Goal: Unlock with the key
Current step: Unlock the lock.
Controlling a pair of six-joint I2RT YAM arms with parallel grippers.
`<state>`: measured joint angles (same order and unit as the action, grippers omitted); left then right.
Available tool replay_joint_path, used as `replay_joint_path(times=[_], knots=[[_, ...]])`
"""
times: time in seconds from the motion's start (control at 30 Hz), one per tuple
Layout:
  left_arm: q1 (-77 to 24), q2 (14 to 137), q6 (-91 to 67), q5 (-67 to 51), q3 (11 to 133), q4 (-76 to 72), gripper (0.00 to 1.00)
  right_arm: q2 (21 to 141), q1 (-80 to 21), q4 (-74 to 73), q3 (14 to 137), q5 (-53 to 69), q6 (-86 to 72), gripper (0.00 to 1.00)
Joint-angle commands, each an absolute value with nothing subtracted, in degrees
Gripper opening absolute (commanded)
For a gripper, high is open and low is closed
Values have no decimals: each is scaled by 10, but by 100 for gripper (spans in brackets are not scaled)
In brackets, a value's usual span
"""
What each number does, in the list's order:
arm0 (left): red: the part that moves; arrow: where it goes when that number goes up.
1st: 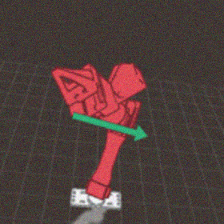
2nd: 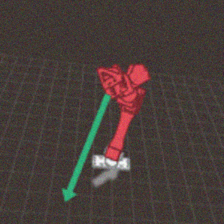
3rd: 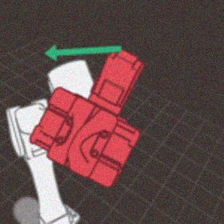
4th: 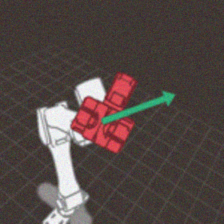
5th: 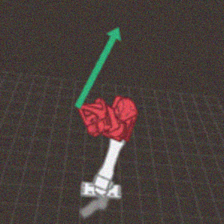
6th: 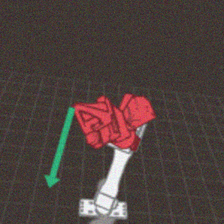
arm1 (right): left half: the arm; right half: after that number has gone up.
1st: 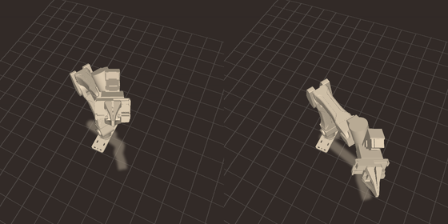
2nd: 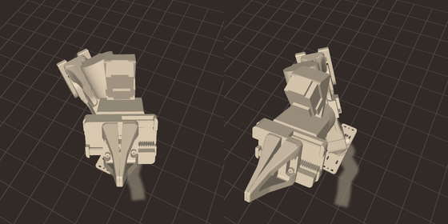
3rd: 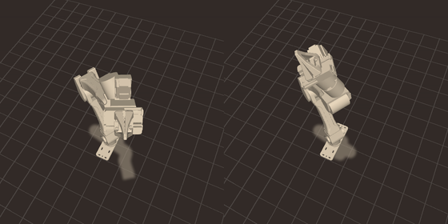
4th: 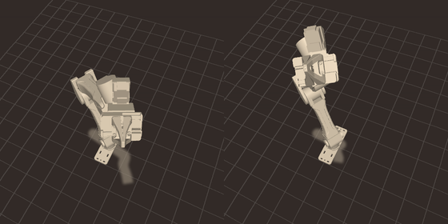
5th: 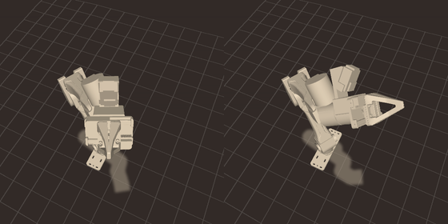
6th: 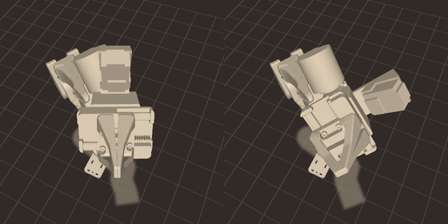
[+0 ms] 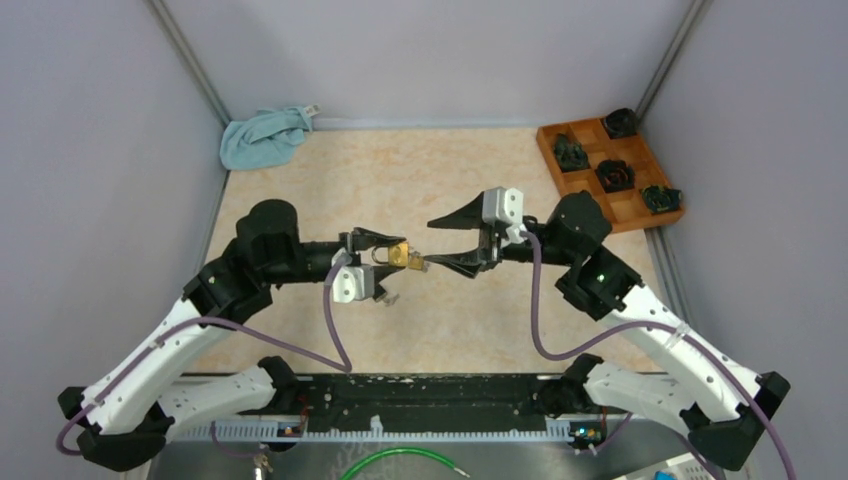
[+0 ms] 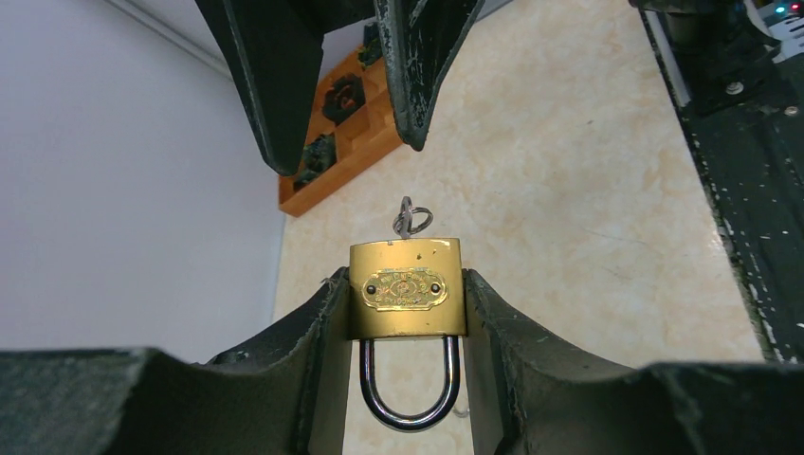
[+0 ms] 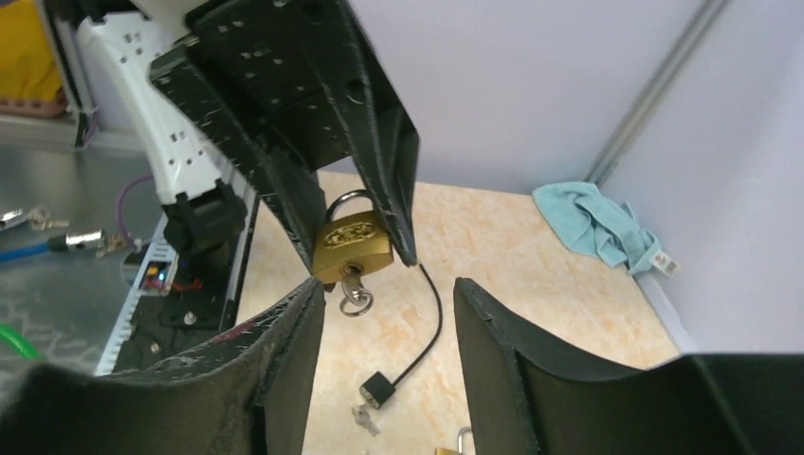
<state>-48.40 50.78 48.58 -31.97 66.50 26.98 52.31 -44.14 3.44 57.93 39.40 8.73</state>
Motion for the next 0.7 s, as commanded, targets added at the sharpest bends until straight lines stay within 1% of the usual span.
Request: replay_joint_path(times=[0.0,0.07,0.33,0.43,0.67], knots=[[-485,516,465,-354,692,313,0,523,-449,-29,626,474,173,49],[-485,518,465,-355,694,316,0,529,-452,-56,636,475,189,46],[-485,522,465,-356,694,323,0,555,-475,-151,679,457,267,46],[-484,521,469,-351,693,321,0,559,-496,-167,681,427,292,46],[-485,521,473,-349,694,316,0,564,-540,-172,679,338,328,39]])
